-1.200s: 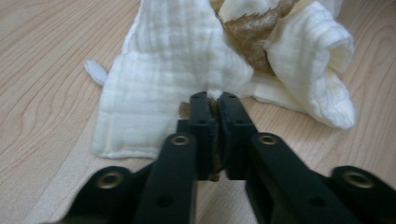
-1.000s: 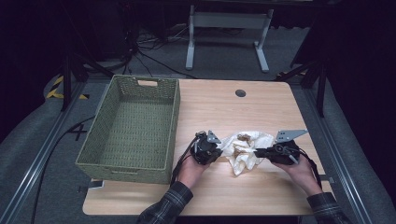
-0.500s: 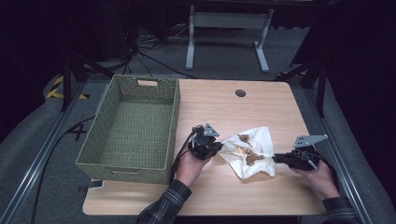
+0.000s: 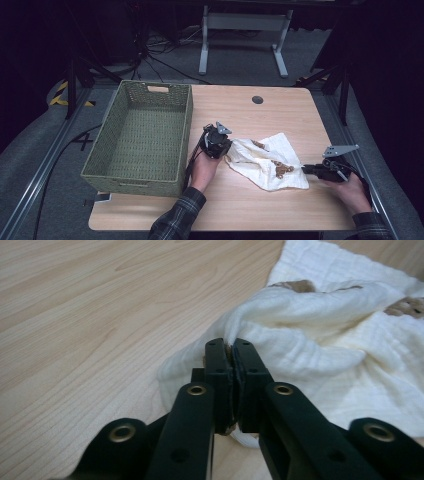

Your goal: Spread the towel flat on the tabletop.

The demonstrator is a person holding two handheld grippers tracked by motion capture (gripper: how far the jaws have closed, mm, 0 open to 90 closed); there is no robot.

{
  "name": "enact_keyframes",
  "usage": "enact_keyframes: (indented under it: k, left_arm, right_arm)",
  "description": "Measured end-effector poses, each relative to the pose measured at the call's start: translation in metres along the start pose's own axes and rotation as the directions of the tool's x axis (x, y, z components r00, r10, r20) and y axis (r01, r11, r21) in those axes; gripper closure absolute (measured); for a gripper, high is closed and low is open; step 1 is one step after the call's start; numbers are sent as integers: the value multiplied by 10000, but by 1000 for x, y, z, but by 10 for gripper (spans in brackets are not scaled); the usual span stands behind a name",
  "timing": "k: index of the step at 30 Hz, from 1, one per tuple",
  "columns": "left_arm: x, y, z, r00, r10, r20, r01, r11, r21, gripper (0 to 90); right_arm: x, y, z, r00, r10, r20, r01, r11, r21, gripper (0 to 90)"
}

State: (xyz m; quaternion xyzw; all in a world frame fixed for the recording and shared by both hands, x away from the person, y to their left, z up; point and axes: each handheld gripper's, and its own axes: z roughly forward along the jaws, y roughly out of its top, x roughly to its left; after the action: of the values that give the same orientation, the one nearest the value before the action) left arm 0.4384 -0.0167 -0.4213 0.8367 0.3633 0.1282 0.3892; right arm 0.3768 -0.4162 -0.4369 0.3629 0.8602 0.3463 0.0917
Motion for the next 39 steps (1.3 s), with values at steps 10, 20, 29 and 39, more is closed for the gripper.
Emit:
enact_keyframes:
  k: [10,20,29,39]
  left_arm:
    - [-13,-5,-18,9985,306,454,-295,9992,-253,669]
    - [-32,-22,-34,9871,652,1463,-622,9977,-250,826]
    - [-44,-29,7,9631,1220,2398,-1429,9872,715,898]
    - [-40,-32,24,9743,1341,1809,-1592,9783,1323,899]
  right_arm:
    - [12,8,-6,9992,-384,100,390,9967,-717,704]
    - [31,16,-5,9953,-952,-192,923,9887,-1184,725]
    - [38,17,7,9914,-1157,-610,1096,9894,-955,739]
    - [39,17,12,9897,-1274,-650,1218,9889,-848,738]
